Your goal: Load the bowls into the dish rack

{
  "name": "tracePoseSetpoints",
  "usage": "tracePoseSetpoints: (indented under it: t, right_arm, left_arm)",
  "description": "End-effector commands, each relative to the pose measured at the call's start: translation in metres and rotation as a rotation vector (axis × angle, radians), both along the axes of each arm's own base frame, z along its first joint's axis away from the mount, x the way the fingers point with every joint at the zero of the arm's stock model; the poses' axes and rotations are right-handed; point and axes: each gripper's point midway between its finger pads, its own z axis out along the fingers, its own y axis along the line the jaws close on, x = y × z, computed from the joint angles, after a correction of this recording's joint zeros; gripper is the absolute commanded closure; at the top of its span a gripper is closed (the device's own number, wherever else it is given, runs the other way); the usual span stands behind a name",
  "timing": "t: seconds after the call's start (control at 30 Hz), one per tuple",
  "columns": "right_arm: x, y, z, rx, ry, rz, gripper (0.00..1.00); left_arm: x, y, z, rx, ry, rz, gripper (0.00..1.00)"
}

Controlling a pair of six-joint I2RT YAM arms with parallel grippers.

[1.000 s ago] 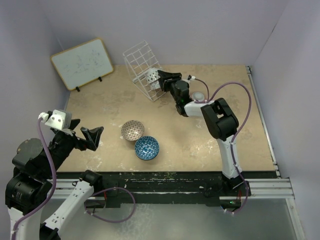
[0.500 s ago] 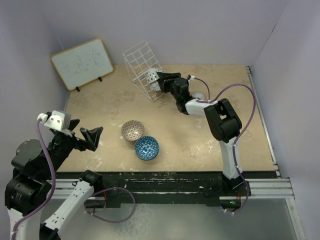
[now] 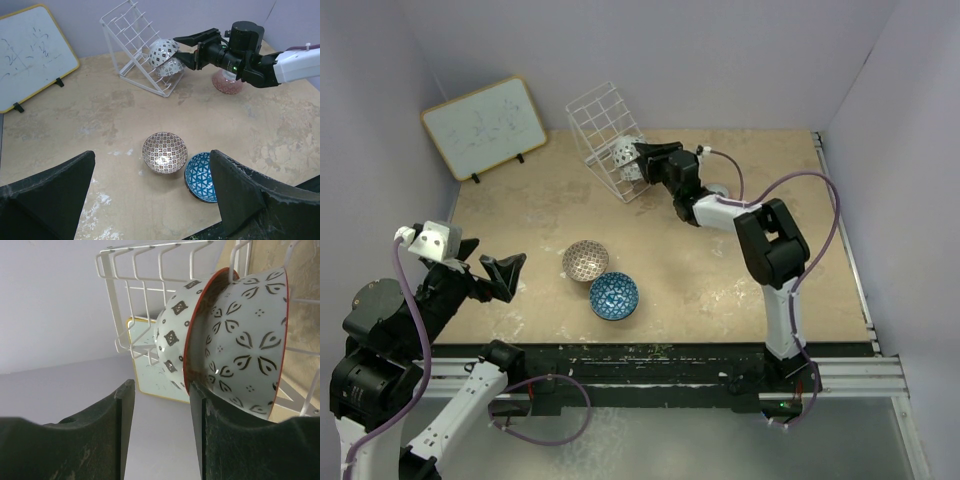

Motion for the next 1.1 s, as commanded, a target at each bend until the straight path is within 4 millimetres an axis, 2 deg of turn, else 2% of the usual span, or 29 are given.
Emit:
tracePoseSetpoints:
  t: [0.0, 0.33, 0.57, 0.77, 1.07]
  right_arm:
    - [-0.001, -0.015, 0.048, -0.02, -0.067, -0.045, 0.5]
    - [-0.007, -0.021, 0.041, -0.025, -0.029, -0.034, 0.5]
    - [-0.018, -0.028, 0.051, -0.013, -0.051, -0.024, 0.51]
    - [-0.036, -0.035, 0.062, -0.035, -0.082, -0.013, 0.51]
    - [-0.066, -0.058, 0.066, -0.271, -0.079, -0.006, 0.5]
  left_arm:
    - [0.0, 0.0, 0.011, -0.025, -0.033, 0.006, 0.01]
    - [0.0, -0.001, 0.012, -0.029, -0.033, 0.003, 0.01]
    - [0.001, -0.001, 0.009, -0.027, -0.026, 0.005, 0.01]
    - [0.002, -0.001, 0.008, -0.027, -0.026, 0.005, 0.01]
    - [0.005, -0.002, 0.01, -0.027, -0.026, 0.007, 0.01]
